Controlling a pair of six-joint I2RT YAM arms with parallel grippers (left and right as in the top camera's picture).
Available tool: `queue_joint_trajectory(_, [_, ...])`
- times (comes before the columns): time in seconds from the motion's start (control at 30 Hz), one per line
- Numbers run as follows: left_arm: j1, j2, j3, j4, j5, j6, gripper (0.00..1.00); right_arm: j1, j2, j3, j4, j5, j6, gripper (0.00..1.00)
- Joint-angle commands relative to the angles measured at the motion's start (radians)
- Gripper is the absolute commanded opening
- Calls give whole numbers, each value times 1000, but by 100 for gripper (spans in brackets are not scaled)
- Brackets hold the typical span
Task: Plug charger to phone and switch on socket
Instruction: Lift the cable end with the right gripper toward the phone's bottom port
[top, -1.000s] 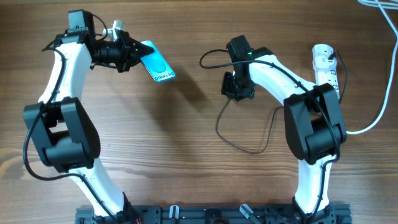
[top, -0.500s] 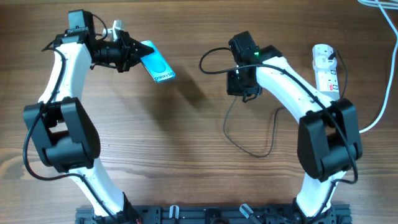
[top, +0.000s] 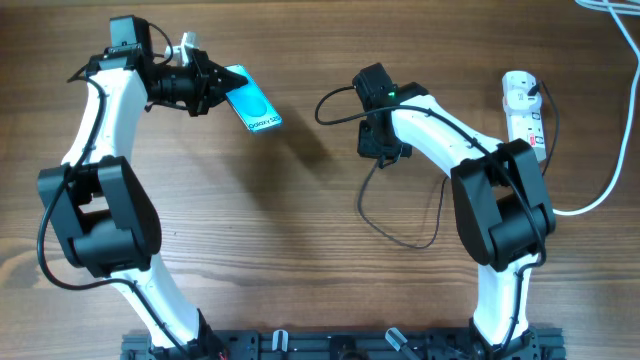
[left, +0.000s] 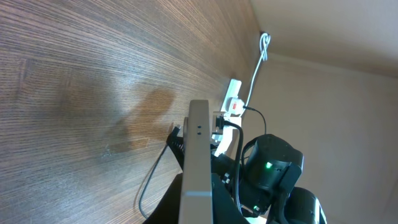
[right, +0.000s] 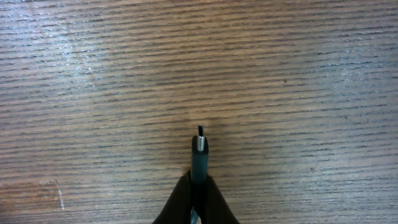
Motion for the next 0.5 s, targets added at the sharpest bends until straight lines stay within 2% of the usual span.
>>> queue_joint_trajectory(0.0, [-3, -13, 8, 0, 21, 19, 4, 3, 79, -7, 13, -56, 13, 5])
queue_joint_trajectory(0.13, [-3, -13, 8, -1, 21, 19, 4, 3, 93, -7, 16, -86, 10, 13])
queue_joint_trajectory(0.23, [-3, -13, 8, -1, 21, 19, 4, 2, 94, -6, 31, -154, -40, 4])
queue_joint_trajectory(0.33, [-3, -13, 8, 0, 21, 20, 4, -14, 56, 3, 34, -271, -111, 4])
queue_joint_trajectory(0.47, [-3, -14, 8, 1, 35, 20, 4, -33, -135, 3, 45, -449, -285, 5])
